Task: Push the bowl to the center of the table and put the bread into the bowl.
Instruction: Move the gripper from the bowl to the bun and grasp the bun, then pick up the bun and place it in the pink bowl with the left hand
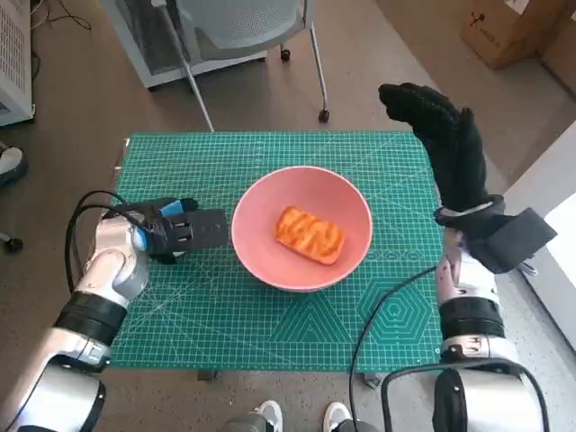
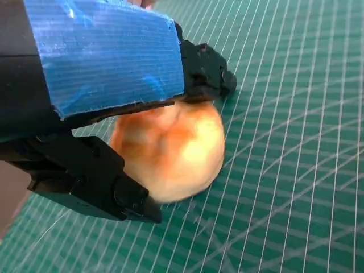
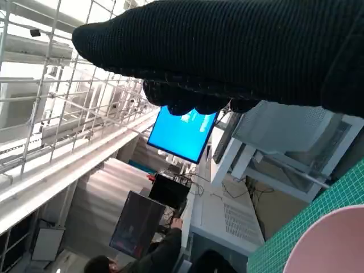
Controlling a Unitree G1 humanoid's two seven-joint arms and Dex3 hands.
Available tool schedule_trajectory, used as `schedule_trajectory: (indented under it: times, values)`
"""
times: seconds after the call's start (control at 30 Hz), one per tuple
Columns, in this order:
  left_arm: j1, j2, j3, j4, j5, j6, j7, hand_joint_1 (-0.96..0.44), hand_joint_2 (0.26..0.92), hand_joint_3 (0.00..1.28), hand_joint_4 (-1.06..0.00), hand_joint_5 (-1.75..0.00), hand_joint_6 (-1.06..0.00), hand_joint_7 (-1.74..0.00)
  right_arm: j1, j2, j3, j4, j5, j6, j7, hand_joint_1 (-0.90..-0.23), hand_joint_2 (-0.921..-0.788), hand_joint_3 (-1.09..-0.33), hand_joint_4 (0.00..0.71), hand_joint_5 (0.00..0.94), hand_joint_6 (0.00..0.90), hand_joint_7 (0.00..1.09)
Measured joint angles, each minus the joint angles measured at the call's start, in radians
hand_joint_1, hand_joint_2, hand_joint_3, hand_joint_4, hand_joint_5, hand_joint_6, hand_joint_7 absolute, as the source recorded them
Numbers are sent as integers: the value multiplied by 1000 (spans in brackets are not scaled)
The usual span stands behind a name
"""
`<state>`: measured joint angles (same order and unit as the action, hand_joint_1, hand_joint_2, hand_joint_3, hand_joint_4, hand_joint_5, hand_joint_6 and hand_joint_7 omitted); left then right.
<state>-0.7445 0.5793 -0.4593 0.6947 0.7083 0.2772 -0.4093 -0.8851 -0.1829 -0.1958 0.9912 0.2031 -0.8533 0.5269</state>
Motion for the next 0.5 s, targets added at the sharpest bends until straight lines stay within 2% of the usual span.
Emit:
schedule_trajectory:
  times: [0.03,0.07,0.17,0.33,0.5]
  values:
    - [1,0,0,7,0,-17,24,238,896,67,-643,-1034,-665,-341,1,0,0,-2,0,1,0,-615,-921,-595,159,0,346,0]
    - [4,1,-1,13,1,-37,50,153,905,80,-633,-1103,-645,-654,1,0,1,-4,0,1,0,-611,-921,-594,159,0,345,0]
    - [10,6,-1,28,2,-97,116,51,914,93,-633,-1272,-641,-906,3,0,2,-10,-2,1,-1,-603,-921,-593,159,0,345,0]
    - [25,21,4,28,-3,-169,171,10,910,94,-634,-1247,-664,-1082,3,0,4,-14,-3,1,-2,-603,-921,-592,159,0,345,0]
    - [40,46,23,-14,-9,-177,162,3,917,101,-621,-1304,-642,-1086,4,0,4,-15,-6,1,-3,-604,-921,-593,158,0,345,0]
